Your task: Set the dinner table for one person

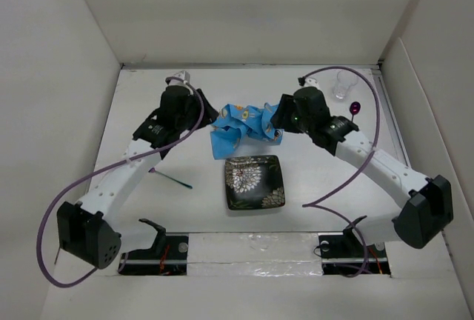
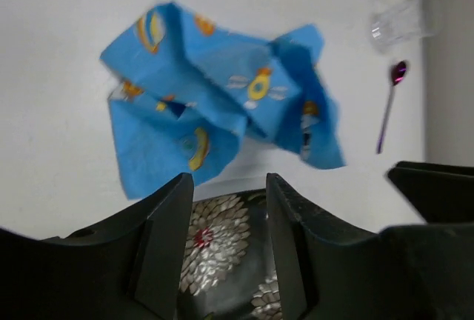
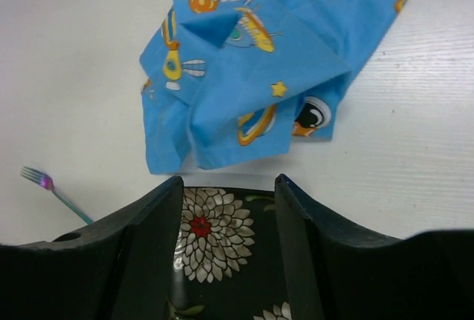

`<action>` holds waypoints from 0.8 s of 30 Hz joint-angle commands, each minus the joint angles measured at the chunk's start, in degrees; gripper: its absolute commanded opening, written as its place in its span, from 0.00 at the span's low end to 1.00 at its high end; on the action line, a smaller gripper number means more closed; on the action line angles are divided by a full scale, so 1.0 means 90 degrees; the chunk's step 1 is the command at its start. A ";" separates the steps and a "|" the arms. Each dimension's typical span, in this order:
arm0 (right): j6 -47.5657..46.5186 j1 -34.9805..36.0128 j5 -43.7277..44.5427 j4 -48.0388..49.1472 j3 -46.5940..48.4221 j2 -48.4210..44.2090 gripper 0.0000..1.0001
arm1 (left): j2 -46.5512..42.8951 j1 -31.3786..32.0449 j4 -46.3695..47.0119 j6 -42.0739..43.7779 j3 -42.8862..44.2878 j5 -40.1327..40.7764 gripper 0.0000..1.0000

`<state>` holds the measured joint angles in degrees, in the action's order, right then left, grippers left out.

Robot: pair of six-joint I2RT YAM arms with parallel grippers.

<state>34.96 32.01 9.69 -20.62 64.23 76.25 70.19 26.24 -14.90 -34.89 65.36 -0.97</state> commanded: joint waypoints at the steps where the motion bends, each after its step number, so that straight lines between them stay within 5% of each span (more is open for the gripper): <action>1: -0.0437 0.0514 0.0699 -0.0315 0.0937 0.0636 0.58 | 0.0296 -0.0073 -0.0513 -0.0517 -0.0931 -0.0106 0.41; 8: -0.0642 0.0769 0.1227 -0.1282 0.2266 0.2073 0.60 | 0.0794 -0.0074 -0.0377 -0.0820 -0.1774 -0.0361 0.48; 13: -0.0730 0.0828 0.1384 -0.1371 0.2570 0.2504 0.53 | 0.1243 -0.0074 -0.0221 -0.0733 -0.1784 -0.0195 0.50; 24: -0.0398 0.0760 0.1560 -0.1430 0.2395 0.2309 0.00 | 0.2259 0.0190 -0.0239 -0.0419 -0.1276 0.0420 0.52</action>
<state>30.46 39.05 22.15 -34.13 85.69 100.09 90.74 27.42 -16.82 -39.57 51.64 -0.47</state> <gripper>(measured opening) 0.029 0.517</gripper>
